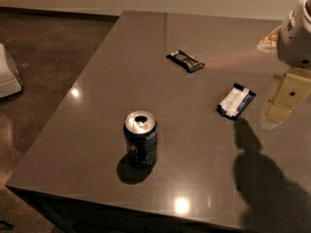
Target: Knock pepsi can over
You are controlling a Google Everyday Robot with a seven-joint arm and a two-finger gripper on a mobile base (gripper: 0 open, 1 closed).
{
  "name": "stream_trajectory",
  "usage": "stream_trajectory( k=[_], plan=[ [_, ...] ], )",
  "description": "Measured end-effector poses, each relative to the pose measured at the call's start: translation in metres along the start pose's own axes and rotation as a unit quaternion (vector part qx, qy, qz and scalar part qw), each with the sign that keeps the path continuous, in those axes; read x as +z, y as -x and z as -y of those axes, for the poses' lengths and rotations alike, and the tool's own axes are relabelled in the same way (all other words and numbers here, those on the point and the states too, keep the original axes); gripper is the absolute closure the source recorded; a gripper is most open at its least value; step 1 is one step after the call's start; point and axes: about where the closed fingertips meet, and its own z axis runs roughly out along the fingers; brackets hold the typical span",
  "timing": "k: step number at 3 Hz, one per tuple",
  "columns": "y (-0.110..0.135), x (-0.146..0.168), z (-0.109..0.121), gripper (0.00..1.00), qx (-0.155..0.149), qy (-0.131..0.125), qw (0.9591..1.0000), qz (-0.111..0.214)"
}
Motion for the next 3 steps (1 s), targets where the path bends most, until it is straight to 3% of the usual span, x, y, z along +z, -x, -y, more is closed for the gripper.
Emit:
stream_trajectory(
  k=[1,2,3],
  plan=[
    [0.002,0.0,-0.001,0.0,-0.001,0.003,1.0,0.005],
    [0.023,-0.001,-0.013,0.0,-0.01,0.027,0.9981,0.054],
    [0.052,0.004,-0.035,0.0,-0.022,0.061,0.9895,0.129]
  ],
)
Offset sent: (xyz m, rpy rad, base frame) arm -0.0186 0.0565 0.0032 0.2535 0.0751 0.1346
